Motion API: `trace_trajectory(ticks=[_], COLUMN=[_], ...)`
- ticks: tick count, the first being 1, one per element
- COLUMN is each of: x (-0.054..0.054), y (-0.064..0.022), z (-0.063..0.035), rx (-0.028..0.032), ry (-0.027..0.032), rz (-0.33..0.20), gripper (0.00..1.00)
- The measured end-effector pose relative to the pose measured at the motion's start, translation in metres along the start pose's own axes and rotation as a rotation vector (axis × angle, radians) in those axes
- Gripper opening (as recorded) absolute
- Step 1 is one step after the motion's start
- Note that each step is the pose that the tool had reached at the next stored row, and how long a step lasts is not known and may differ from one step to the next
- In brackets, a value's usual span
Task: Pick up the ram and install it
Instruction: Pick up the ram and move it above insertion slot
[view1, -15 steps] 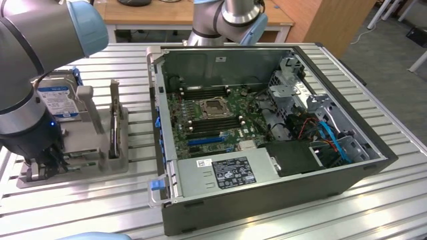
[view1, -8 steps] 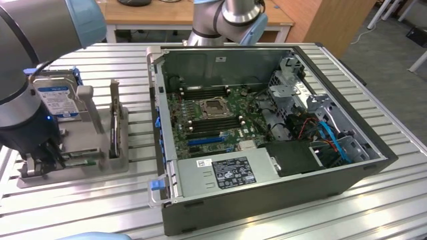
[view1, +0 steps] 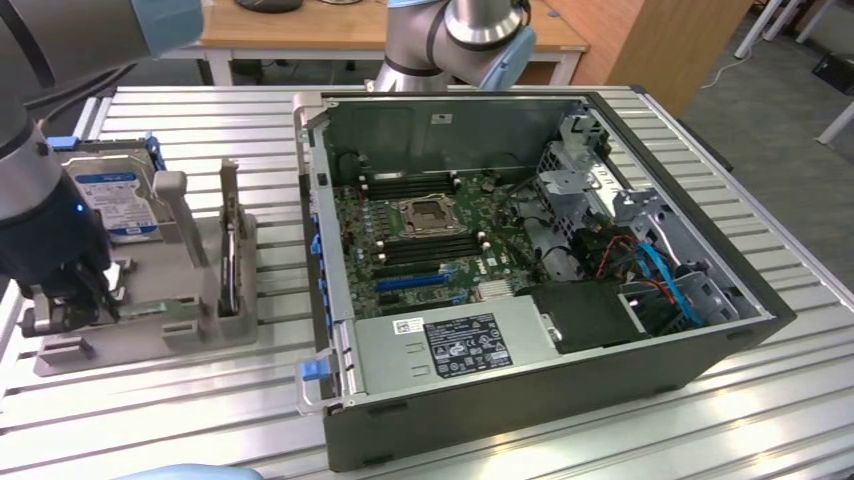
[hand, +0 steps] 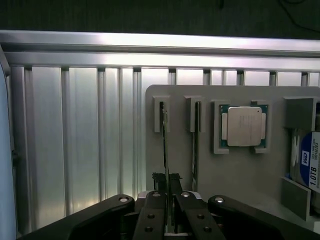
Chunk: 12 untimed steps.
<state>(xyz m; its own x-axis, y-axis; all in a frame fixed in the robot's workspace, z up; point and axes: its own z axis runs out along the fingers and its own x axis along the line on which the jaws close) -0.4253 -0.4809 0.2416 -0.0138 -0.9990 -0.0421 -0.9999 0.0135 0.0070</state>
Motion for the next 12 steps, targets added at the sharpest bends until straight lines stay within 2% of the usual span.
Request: trace_trajectory(ticks=[12], x=[-0.001], y=[0.0002], z=[-0.0282], rx=[0.0], ry=[-0.0002], rz=[0.0], gripper=[0.14])
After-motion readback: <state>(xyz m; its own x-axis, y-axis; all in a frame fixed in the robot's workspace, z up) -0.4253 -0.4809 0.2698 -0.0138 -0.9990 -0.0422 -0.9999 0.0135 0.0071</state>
